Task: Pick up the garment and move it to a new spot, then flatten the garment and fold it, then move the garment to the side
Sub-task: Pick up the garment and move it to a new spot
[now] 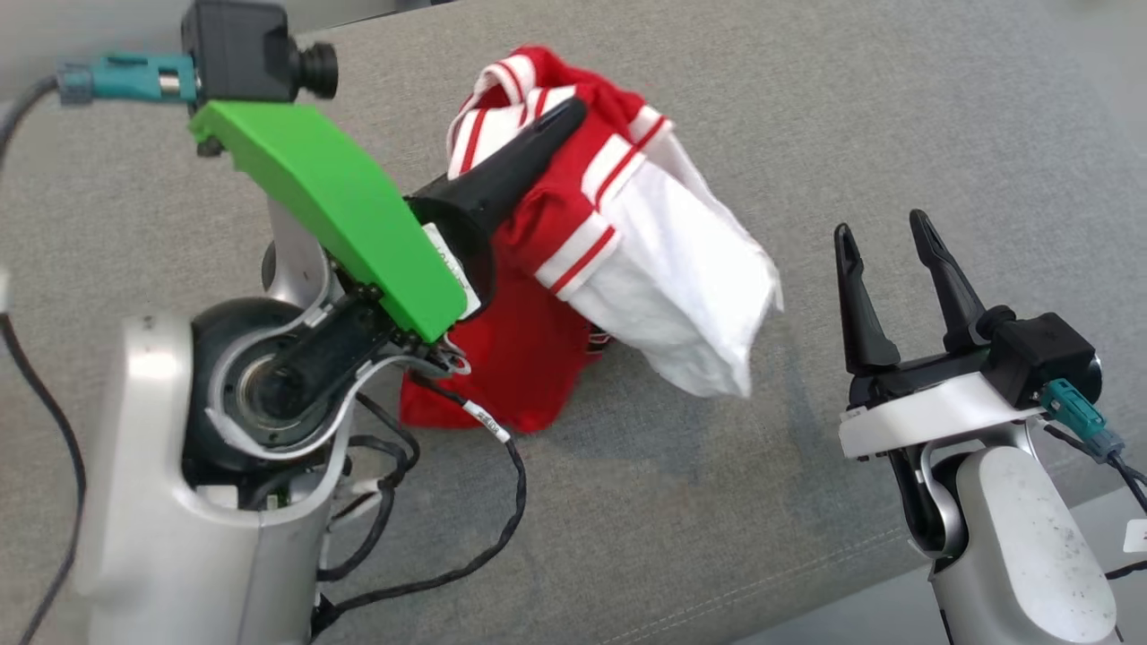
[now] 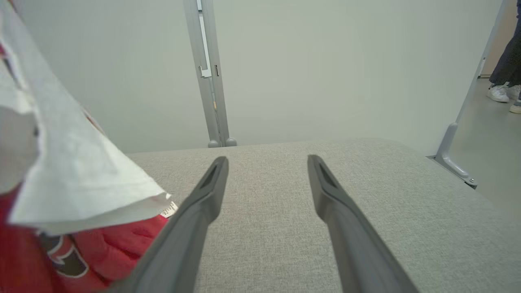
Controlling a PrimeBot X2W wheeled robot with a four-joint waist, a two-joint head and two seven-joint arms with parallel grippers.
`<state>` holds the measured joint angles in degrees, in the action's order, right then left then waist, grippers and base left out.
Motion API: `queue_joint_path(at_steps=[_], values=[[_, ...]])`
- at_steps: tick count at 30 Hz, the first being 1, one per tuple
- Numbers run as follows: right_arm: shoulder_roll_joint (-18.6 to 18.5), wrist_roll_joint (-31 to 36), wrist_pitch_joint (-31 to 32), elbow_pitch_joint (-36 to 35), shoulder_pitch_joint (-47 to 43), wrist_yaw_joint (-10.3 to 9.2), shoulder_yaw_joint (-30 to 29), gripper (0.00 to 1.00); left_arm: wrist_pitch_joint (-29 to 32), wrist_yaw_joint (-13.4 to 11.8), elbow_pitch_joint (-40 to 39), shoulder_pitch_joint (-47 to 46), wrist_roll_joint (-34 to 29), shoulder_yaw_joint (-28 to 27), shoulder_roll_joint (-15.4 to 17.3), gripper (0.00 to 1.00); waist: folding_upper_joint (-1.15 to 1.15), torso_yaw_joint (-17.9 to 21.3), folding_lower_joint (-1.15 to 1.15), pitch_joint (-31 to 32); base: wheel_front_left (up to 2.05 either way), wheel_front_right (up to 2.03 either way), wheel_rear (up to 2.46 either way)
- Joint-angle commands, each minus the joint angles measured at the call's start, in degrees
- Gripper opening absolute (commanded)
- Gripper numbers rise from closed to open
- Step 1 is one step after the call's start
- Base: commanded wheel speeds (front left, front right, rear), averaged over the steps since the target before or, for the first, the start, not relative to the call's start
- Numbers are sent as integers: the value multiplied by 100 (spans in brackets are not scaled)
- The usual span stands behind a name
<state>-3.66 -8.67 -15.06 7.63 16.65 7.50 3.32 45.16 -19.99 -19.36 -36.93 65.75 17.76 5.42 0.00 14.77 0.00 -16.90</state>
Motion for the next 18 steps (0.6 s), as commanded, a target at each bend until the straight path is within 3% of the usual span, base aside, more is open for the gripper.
queue_joint_path(at_steps=[1, 7, 13, 14, 15, 16, 17, 18], values=[[17, -40, -17, -7, -35, -2, 2, 100, -173, 141, 221, 147, -125, 16, -1, 0, 0, 103, 0, -62, 0, 0, 0], [41, -38, -17, 40, 53, -2, 67, 100, -1197, 937, 1861, 328, -411, 386, -176, 0, 0, 213, 0, -143, 0, 0, 0], [55, -42, -17, 102, 94, -2, 211, 100, -2193, 1476, 3193, -1, -415, 953, -248, 0, 0, 338, 0, -88, 0, 0, 0], [55, -42, -17, 102, 94, -2, 211, 100, -2193, 1476, 3193, -1, -415, 953, -248, 0, 0, 338, 0, -88, 0, 0, 0], [57, -39, -17, 106, 81, -2, 213, 100, -2299, 1530, 3319, -45, -301, 1104, -246, 5, 0, 348, 0, -70, 0, 0, 0], [59, -34, -17, 110, 59, -2, 215, 100, -2372, 1555, 3405, -84, -186, 1238, -243, 47, 0, 356, 0, -48, 0, 0, 0], [60, -27, -17, 114, 33, -2, 207, 100, -2426, 1582, 3469, -145, -132, 1407, -244, 100, 0, 356, 0, -31, 0, 0, 0], [60, -17, -17, 116, 10, -2, 190, 100, -2469, 1601, 3539, -215, -125, 1558, -244, 100, 0, 346, 0, -8, 0, 0, 0]])
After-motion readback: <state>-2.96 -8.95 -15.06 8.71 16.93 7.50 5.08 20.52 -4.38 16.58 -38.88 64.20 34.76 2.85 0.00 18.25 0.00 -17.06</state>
